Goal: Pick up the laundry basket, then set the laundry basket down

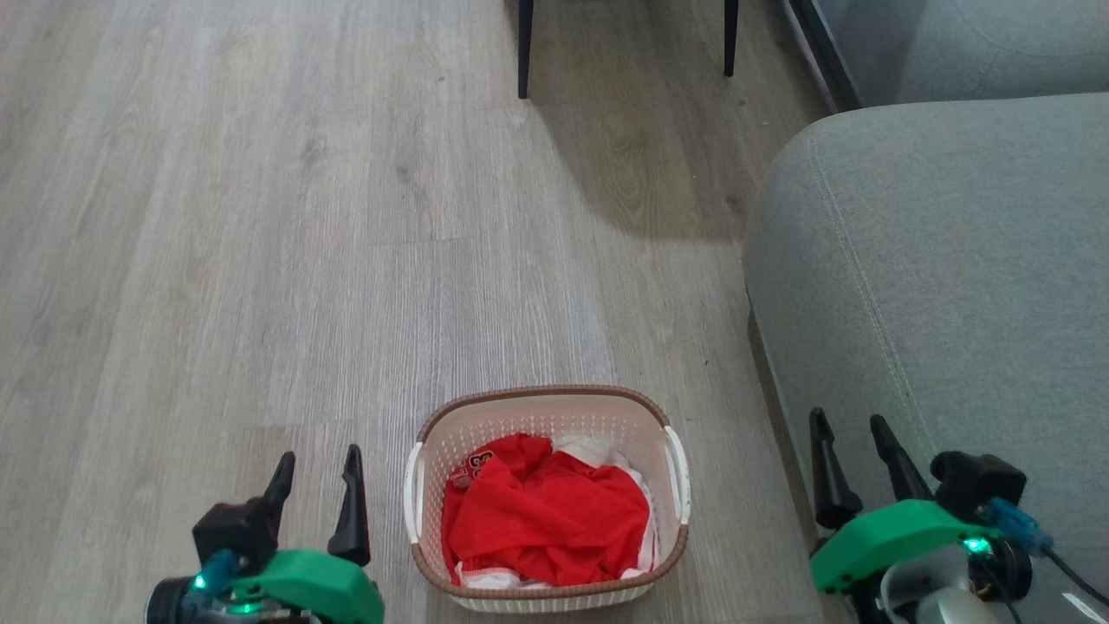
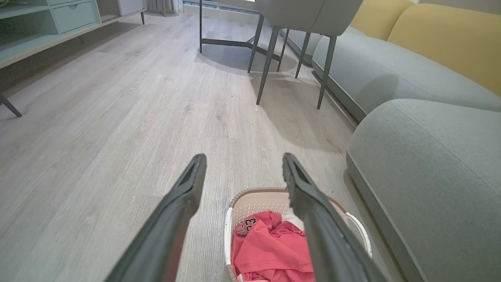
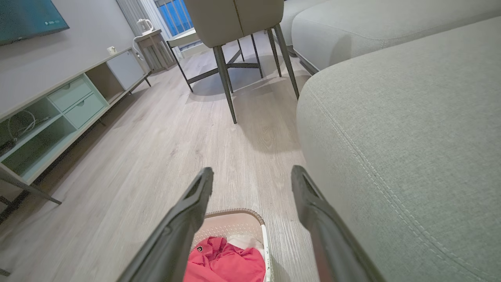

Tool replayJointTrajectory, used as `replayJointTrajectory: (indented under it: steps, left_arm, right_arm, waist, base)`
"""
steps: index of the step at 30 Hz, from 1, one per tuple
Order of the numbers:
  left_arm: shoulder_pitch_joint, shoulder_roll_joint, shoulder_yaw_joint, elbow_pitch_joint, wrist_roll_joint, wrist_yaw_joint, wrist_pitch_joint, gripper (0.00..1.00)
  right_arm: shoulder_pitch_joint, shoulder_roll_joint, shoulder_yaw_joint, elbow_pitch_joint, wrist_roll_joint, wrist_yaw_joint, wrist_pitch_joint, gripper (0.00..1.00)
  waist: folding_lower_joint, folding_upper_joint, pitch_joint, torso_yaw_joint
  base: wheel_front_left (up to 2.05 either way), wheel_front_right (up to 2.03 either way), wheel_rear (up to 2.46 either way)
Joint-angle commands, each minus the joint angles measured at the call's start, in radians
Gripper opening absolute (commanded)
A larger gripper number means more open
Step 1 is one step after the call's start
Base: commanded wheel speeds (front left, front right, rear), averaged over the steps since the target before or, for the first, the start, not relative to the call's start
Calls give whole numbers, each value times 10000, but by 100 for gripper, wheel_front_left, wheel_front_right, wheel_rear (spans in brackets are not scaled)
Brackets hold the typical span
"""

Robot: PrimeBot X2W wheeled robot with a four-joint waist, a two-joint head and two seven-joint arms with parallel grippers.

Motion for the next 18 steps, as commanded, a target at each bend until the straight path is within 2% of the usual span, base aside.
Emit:
replayJointTrajectory:
  steps: [1, 18]
  left_arm:
    - [-302, 168, 184, -320, 299, 69, -144, 100]
    - [-99, 104, 122, -132, 2357, 177, -646, 100]
  right_arm:
    - [-160, -122, 252, -414, -301, 22, -183, 100]
    - [-147, -144, 614, -483, -2185, 25, -684, 100]
  waist:
    - [0, -1, -2, -1]
    - [0, -1, -40, -26]
  base:
    - [0, 0, 0]
    - [0, 0, 0]
